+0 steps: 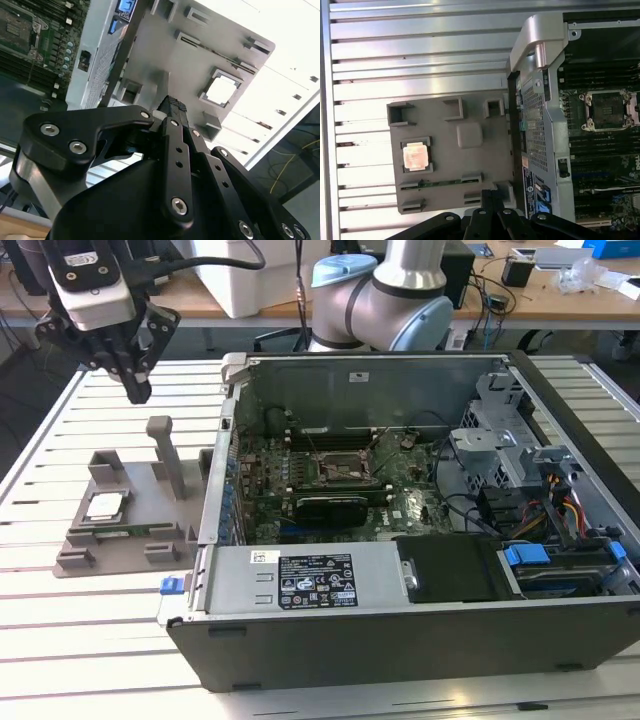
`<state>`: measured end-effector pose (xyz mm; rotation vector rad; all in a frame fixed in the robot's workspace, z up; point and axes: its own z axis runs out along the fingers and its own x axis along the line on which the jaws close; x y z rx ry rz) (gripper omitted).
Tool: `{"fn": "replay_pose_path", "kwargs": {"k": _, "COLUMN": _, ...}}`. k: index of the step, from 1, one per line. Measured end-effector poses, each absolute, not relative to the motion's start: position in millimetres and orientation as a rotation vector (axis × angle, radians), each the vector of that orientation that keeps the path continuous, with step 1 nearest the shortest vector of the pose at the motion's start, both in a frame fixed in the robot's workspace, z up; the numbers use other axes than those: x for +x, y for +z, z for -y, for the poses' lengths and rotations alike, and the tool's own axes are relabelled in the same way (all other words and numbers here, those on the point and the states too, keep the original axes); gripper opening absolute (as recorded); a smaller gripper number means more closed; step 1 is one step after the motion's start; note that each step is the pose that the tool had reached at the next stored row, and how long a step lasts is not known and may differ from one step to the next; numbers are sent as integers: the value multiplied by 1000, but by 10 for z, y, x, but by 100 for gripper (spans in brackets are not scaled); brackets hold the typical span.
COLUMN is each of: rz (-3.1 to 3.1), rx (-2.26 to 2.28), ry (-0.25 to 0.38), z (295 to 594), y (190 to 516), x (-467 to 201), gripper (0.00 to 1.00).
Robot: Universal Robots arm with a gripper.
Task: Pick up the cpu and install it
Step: 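Reach for the cpu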
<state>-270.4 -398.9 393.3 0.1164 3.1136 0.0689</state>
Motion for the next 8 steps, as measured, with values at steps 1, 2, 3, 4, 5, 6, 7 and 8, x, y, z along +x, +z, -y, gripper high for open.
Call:
{"fn": "replay_pose_path", "kwargs": {"k": 1, "rz": -3114, "rx": 117, "ry": 69, "z": 3989, "y": 3933, "x": -2722, "gripper": 11}}
{"fn": "replay_pose_path", "kwargs": {"k": 2, "rz": -3114, "rx": 117, "ry": 69, "z": 3988, "y": 3933, "x": -2743, "gripper": 11}}
{"fn": "replay_pose_path", "kwargs": {"k": 3, "rz": -3114, "rx": 117, "ry": 69, "z": 3988, "y": 3933, "x": -2779, "gripper": 11}}
{"fn": "replay_pose_path", "kwargs": {"k": 4, "rz": -3114, "rx": 117, "ry": 69, "z": 3988, "y": 3932, "x": -2802, "gripper": 11}}
{"fn": "replay_pose_path", "kwargs": {"k": 5, "rz": -3114, "rx": 117, "ry": 69, "z": 3988, "y": 3933, "x": -2819, "gripper": 11}}
{"fn": "replay_pose_path", "kwargs": {"k": 6, "rz": -3114, "rx": 117, "ry": 69, "z": 3988, "y": 3933, "x": -2847, "gripper": 11}}
{"fn": "replay_pose_path", "kwargs": {"k": 7, "rz": -3114, "rx": 117, "ry": 69, "z": 3989, "y": 3933, "x": -2880, "gripper": 11}}
{"fn": "replay_pose_path", "kwargs": {"k": 8, "rz": -3114, "rx": 117, "ry": 69, "z": 3989, "y": 3933, "x": -2942, "gripper": 11}}
